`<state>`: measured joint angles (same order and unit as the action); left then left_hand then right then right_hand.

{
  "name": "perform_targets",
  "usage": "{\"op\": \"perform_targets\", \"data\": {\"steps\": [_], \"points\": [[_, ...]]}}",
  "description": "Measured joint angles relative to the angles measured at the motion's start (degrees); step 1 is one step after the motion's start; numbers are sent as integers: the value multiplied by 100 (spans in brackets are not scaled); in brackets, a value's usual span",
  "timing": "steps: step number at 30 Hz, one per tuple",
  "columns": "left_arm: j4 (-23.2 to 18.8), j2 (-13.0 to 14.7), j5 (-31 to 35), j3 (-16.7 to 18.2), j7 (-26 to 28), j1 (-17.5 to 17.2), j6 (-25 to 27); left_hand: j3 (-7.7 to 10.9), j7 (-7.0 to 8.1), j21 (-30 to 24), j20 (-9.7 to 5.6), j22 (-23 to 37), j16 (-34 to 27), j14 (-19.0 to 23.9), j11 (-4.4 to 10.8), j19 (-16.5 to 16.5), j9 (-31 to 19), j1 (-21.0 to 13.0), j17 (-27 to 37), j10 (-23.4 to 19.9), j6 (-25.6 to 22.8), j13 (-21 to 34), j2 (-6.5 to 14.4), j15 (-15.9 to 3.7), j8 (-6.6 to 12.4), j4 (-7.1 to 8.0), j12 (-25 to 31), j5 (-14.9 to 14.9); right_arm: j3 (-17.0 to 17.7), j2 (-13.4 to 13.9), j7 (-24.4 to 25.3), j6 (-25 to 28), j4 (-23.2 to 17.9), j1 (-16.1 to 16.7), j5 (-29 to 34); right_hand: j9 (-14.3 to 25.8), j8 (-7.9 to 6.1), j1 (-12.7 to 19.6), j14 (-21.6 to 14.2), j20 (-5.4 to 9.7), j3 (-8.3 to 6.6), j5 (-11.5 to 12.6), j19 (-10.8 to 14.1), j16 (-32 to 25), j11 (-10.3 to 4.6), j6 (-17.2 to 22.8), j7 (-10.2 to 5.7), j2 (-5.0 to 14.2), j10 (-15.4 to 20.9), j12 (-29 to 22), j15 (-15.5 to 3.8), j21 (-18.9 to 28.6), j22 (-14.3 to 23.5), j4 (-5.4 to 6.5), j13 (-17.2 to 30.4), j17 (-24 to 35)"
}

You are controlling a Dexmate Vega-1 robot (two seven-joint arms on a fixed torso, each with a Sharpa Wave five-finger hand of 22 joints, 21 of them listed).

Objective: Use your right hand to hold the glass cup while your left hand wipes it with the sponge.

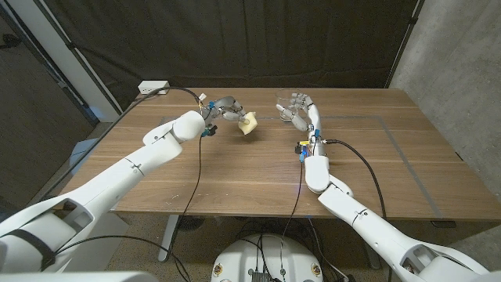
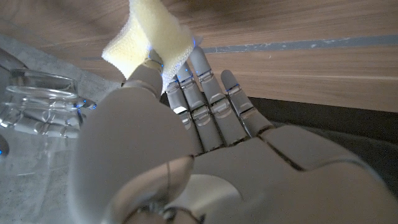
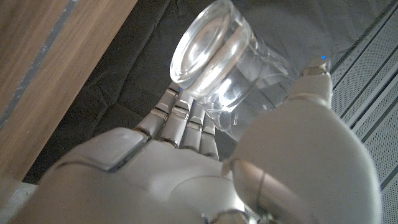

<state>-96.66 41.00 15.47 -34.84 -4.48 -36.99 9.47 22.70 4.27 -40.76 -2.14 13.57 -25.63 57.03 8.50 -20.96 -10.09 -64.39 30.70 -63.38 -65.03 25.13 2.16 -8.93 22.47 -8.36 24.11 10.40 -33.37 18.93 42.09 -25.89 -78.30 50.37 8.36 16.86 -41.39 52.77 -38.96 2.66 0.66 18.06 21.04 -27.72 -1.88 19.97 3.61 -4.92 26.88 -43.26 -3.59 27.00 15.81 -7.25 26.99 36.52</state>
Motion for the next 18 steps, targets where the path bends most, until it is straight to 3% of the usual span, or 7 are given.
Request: {"op": "perform_targets", "data": {"steps": [18], "points": [[-6,28,1731,-294,113,-56,533,19,-10,-78,-22,-27,24,-3,0,22,-3,0,26,-1,-10,30,0,3,-57,-19,-66,-28,17,157,161,495,-301,213,186,4,-40,3,-41,0,1,-15,0,0,30,-2,-2,-3,32,-21,-18,34,0,1,-1,26]]}}
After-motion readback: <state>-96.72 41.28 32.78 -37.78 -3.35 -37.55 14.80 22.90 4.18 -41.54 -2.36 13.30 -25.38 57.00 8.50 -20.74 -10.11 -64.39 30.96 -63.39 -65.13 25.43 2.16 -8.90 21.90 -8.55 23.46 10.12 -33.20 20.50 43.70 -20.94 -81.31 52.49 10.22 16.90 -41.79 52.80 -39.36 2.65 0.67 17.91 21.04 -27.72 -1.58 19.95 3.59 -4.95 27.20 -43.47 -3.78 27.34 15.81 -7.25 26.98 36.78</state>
